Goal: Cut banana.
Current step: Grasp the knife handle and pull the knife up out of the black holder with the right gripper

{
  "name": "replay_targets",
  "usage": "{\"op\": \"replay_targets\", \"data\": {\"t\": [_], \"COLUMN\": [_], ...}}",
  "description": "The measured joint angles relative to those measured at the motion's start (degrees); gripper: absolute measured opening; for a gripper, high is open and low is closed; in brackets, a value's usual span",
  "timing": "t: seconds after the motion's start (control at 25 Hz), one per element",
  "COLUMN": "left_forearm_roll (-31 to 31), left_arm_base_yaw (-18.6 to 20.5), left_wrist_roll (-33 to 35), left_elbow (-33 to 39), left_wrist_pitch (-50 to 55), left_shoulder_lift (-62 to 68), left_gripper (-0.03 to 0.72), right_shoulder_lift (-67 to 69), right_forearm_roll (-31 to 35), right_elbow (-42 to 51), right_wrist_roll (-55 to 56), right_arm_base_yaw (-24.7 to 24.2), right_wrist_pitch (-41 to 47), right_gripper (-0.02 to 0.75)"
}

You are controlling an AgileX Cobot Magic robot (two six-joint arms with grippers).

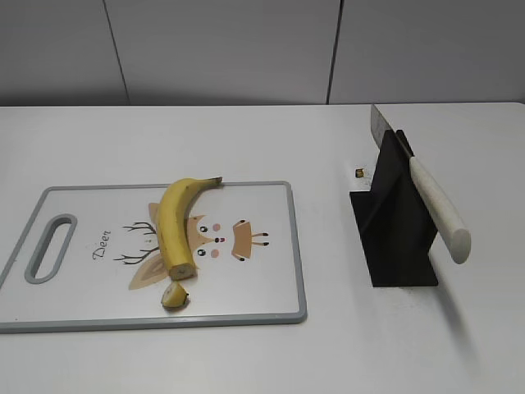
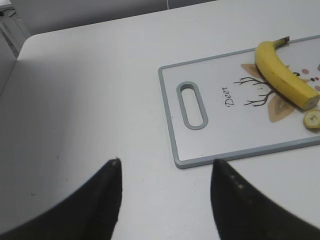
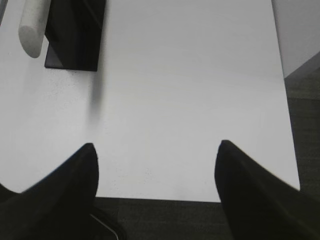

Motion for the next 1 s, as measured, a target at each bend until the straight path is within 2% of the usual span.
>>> {"op": "replay_targets", "data": {"t": [0.56, 1.0], "left_forearm_roll": [0.00, 0.00], "left_arm_base_yaw": [0.00, 0.00], "left_wrist_roll": [0.00, 0.00], "left_elbow": [0.00, 0.00], "left_wrist_pitch": [0.00, 0.00], "left_shoulder_lift": [0.00, 0.00], "left_gripper": [0.551, 0.551], "right_shoulder_lift": [16.61, 26.41], "right_forearm_roll": [5.46, 6.00], "right_elbow": [-7.36, -9.30], "right_wrist_roll": [4.09, 7.43], "right_arm_base_yaw": [1.03, 17.10], "right_wrist_pitch": [1.77, -2.22], "right_gripper": [0.549, 0.549]}}
